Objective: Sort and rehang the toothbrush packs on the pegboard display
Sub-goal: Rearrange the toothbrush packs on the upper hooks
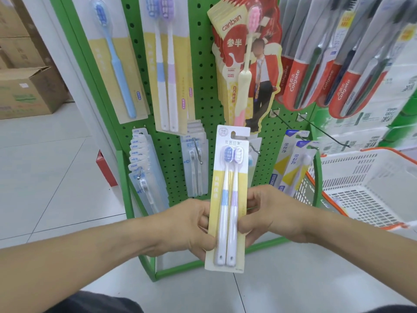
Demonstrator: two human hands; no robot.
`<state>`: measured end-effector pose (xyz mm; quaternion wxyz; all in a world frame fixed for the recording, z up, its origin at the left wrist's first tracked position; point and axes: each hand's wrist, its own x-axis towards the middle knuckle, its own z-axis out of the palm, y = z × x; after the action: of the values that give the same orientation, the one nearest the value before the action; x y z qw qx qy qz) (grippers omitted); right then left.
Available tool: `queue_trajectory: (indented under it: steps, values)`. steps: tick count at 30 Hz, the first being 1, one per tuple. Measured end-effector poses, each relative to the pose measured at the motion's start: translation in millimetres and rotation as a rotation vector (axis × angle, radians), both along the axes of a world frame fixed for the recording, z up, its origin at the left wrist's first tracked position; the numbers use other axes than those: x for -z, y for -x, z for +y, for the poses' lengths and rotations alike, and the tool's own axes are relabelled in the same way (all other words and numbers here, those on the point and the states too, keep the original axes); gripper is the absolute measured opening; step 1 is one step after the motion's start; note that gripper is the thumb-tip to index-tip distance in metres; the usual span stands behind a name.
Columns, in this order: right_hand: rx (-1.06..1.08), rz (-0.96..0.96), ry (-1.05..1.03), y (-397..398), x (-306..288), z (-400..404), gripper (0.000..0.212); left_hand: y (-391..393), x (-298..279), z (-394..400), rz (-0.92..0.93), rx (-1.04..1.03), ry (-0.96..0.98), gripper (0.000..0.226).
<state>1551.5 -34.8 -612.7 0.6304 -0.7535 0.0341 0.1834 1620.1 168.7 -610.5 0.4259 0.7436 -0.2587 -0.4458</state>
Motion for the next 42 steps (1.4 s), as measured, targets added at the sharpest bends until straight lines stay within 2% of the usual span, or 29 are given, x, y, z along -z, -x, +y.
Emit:
queue_trajectory:
  steps: [6,10,15,23,26,30,35,36,40,42]
  values:
    - [-0.037,0.055,-0.007,4,-2,3,0.032,5,1,2,0.029,0.000,-0.037,0.052]
    - [0.035,0.027,0.010,3,-1,4,0.031,7,2,-1,0.062,-0.039,-0.049,0.055]
    - [0.107,0.024,-0.015,3,1,4,0.031,14,2,-3,0.137,0.043,-0.123,0.033]
    - [0.020,0.072,0.056,9,7,9,0.046,9,4,5,0.101,0.028,-0.124,0.053]
    - [0.023,0.073,0.071,8,9,10,0.045,10,3,6,0.104,0.023,-0.127,0.053]
    - [-0.082,0.080,0.115,9,11,9,0.051,12,3,7,0.088,0.027,-0.140,0.051]
    - [-0.104,0.107,0.121,11,10,9,0.052,10,-1,9,0.061,0.112,-0.220,0.056]
    - [-0.120,0.100,0.153,12,8,9,0.050,10,-2,9,0.039,0.087,-0.232,0.054]
    - [-0.246,0.034,0.430,14,5,15,0.043,12,-8,3,-0.176,-0.152,-0.249,0.018]
    - [-0.342,-0.031,0.619,14,3,22,0.040,11,-7,1,-0.162,-0.254,-0.192,0.028]
